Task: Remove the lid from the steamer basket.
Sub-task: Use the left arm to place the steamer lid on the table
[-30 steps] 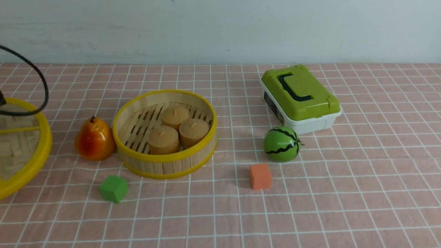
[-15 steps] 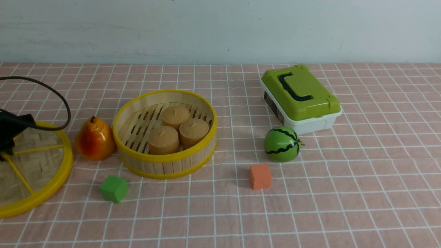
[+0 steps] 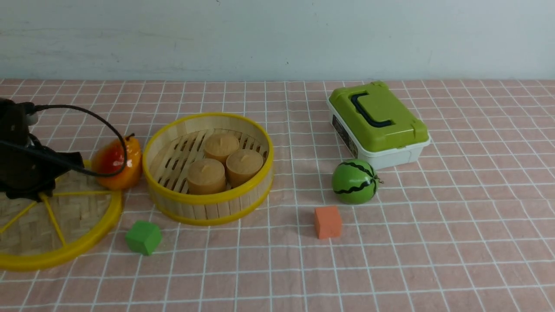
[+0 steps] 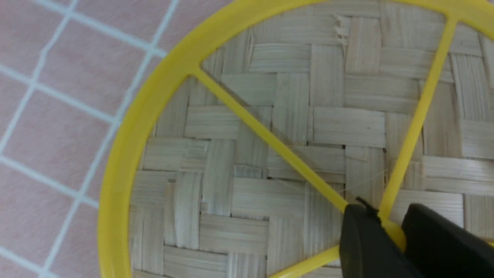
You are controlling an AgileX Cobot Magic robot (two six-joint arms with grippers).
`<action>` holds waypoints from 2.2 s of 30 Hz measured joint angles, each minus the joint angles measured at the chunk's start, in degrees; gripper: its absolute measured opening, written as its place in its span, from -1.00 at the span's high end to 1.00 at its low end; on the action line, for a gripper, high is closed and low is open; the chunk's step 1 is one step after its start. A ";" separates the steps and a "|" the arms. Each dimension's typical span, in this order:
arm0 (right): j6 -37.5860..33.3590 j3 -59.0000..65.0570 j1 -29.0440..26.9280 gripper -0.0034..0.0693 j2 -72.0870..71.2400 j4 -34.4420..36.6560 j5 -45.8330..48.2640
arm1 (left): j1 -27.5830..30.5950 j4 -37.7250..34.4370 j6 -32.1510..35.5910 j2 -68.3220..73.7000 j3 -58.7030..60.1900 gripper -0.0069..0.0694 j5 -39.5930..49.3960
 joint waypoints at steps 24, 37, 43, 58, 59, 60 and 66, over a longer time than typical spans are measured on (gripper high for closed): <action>0.00 0.00 0.00 0.24 0.00 0.00 0.00 | -4.26 -1.96 3.11 1.26 -2.67 0.54 7.13; 0.00 0.00 0.00 0.24 0.00 0.00 0.00 | -4.17 -6.04 4.37 1.31 -2.66 0.54 -0.17; 0.00 0.00 0.00 0.24 0.00 0.00 0.00 | -4.17 -6.43 4.55 1.36 -2.66 0.54 -0.52; 0.00 0.00 0.00 0.24 0.00 0.00 0.00 | -5.92 -6.60 6.07 1.36 -2.60 -0.21 -3.04; 0.00 0.00 0.00 0.24 0.00 0.00 0.00 | -6.07 -6.38 6.44 1.36 -2.60 -0.20 -3.04; 0.00 0.00 0.00 0.24 0.00 0.00 0.00 | -6.15 -6.30 6.59 1.36 -2.60 -0.19 -3.04; 0.00 0.00 0.00 0.24 0.00 0.00 0.00 | -6.53 -6.14 6.28 1.36 -2.60 -0.14 -2.91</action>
